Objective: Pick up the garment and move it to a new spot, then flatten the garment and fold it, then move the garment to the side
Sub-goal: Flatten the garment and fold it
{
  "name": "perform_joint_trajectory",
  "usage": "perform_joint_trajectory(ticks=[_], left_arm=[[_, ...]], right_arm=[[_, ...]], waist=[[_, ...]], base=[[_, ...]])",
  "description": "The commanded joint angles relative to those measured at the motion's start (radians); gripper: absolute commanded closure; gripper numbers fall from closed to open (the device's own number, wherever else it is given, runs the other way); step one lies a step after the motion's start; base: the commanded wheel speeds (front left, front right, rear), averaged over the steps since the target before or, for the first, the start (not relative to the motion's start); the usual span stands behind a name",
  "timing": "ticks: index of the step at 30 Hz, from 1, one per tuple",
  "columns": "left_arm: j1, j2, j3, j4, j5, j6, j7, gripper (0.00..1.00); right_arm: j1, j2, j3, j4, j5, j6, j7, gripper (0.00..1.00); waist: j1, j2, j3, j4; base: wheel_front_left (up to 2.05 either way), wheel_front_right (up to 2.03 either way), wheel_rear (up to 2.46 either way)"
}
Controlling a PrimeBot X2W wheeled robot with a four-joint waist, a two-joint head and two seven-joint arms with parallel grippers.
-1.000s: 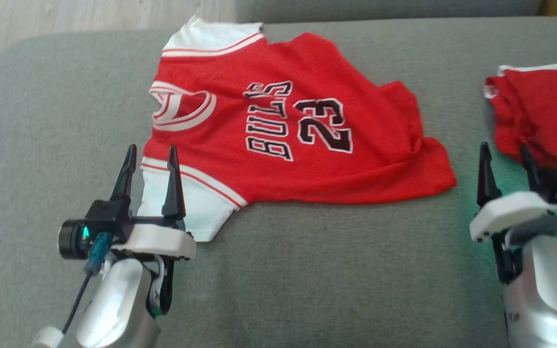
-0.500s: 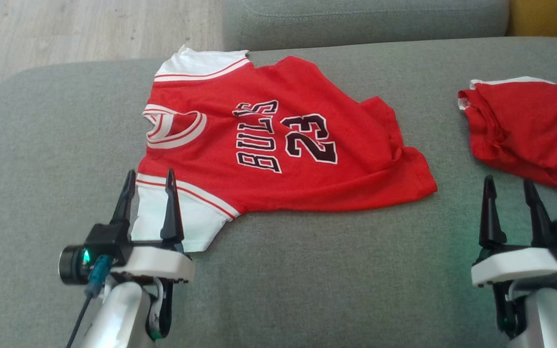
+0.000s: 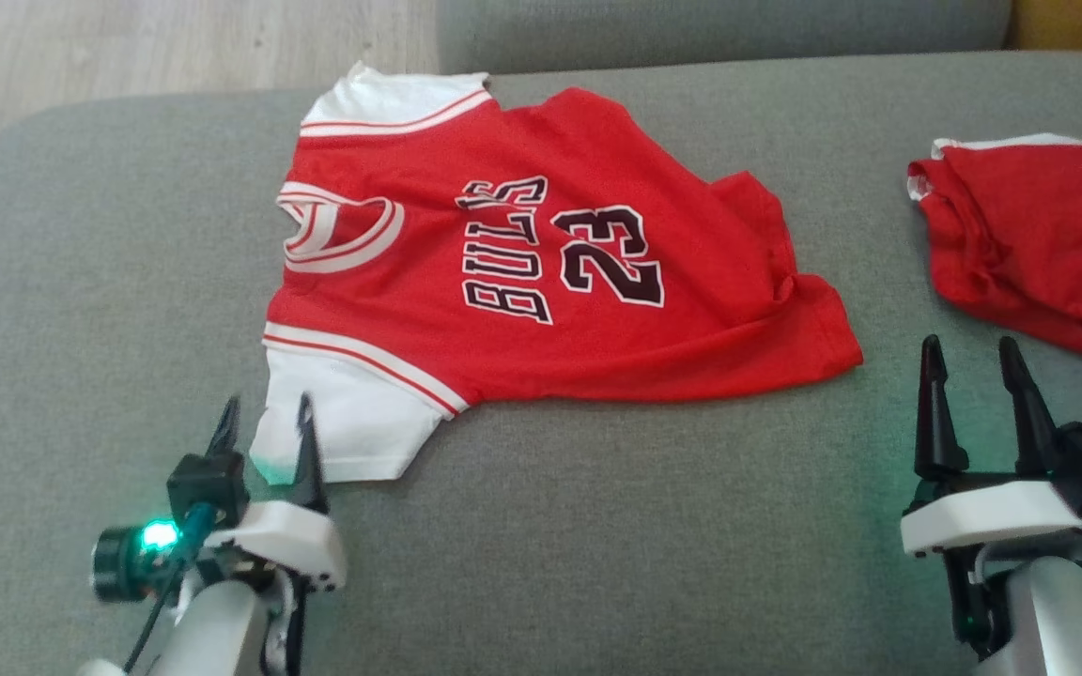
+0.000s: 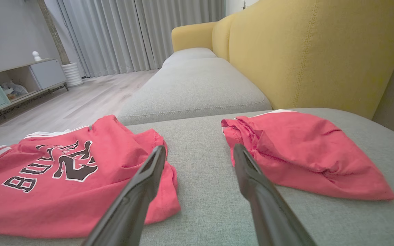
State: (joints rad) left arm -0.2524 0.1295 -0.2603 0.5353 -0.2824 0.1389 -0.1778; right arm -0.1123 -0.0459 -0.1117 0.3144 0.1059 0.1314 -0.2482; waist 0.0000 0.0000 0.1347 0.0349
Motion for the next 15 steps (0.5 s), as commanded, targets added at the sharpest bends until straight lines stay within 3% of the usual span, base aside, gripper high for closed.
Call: perform_joint_trajectory(ticks=[1,11,15], left_arm=[[-0.047,0.032,0.036,-0.006,0.01,0.014,0.013,0.0],[-0.091,0.066,0.029,0.16,0.009,0.036,0.139,0.0],[-0.101,0.062,0.009,0.196,0.003,0.007,0.175,0.0]], right_arm=[[-0.017,-0.004,0.029,-0.038,0.011,-0.001,-0.013,0.0],[-0.022,-0.004,0.041,-0.043,0.016,-0.001,-0.013,0.0],[-0.026,-0.004,0.038,-0.042,0.013,-0.001,-0.013,0.0]], waist=[[0.0,0.0,0.011,-0.004],[0.0,0.0,0.035,-0.023],[0.0,0.0,0.04,-0.024]], base=[[0.0,0.0,0.0],[0.0,0.0,0.0],[0.0,0.0,0.0]])
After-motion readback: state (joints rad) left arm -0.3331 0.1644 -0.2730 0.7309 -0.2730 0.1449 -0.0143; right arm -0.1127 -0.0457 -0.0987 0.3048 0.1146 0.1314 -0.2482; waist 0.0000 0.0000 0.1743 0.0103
